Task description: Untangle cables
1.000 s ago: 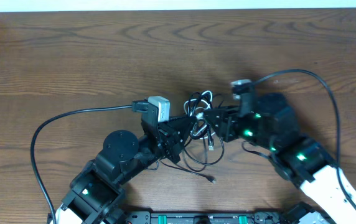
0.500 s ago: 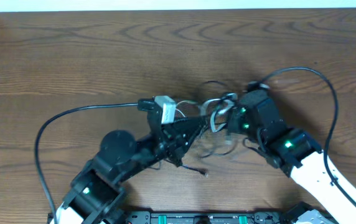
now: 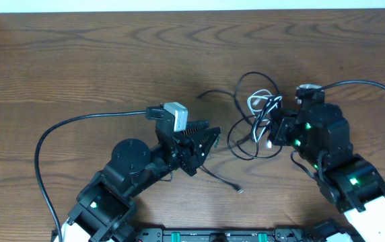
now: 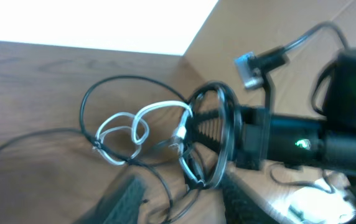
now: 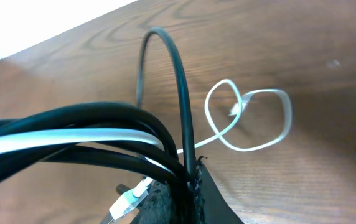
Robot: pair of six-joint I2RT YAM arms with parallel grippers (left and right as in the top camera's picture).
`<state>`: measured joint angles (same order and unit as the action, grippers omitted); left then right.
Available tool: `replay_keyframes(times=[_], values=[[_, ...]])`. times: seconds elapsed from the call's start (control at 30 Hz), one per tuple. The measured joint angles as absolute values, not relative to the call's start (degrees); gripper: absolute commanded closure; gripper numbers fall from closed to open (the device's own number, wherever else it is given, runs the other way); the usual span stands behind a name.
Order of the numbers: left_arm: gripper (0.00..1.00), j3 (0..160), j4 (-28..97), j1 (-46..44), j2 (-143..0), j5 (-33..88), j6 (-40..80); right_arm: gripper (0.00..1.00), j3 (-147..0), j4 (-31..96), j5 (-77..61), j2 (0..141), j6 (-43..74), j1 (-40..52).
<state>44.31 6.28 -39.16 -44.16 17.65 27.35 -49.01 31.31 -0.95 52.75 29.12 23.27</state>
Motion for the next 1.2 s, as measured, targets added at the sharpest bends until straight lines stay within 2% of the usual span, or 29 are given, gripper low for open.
replay_keyframes(times=[0.13, 0.2, 0.4, 0.7, 0.97, 1.03, 1.2], values=[[0.12, 44.31, 6.28, -39.18, -44.99, 16.36, 26.55, 0.99, -49.01, 34.52, -3.84, 51.03, 21.98, 23.27], [0.09, 44.31, 6.35, -39.18, -45.41, 16.14, 26.24, 0.99, -49.01, 36.71, -6.31, 51.03, 17.85, 23.27], [0.09, 44.31, 6.35, -39.18, -46.72, 16.12, 25.61, 0.99, -49.01, 39.40, -17.32, 53.71, 3.44, 23.27], [0.10, 44.31, 9.72, -39.18, -50.46, 16.12, 25.34, 0.99, -49.01, 33.43, -27.35, 56.62, -13.23, 23.27], [0.16, 44.31, 14.06, -39.18, -52.31, 15.59, 19.16, 0.99, -49.01, 33.43, -29.85, 56.62, -17.80, 23.24], [0.20, 44.31, 15.55, -39.18, -52.71, 13.89, 17.52, 0.99, -49.01, 33.43, -31.70, 56.62, -17.76, 23.24], [0.20, 44.31, 16.75, -39.18, -54.81, 6.92, 15.55, 0.99, -49.01, 33.87, -37.52, 56.60, -17.61, 23.24]])
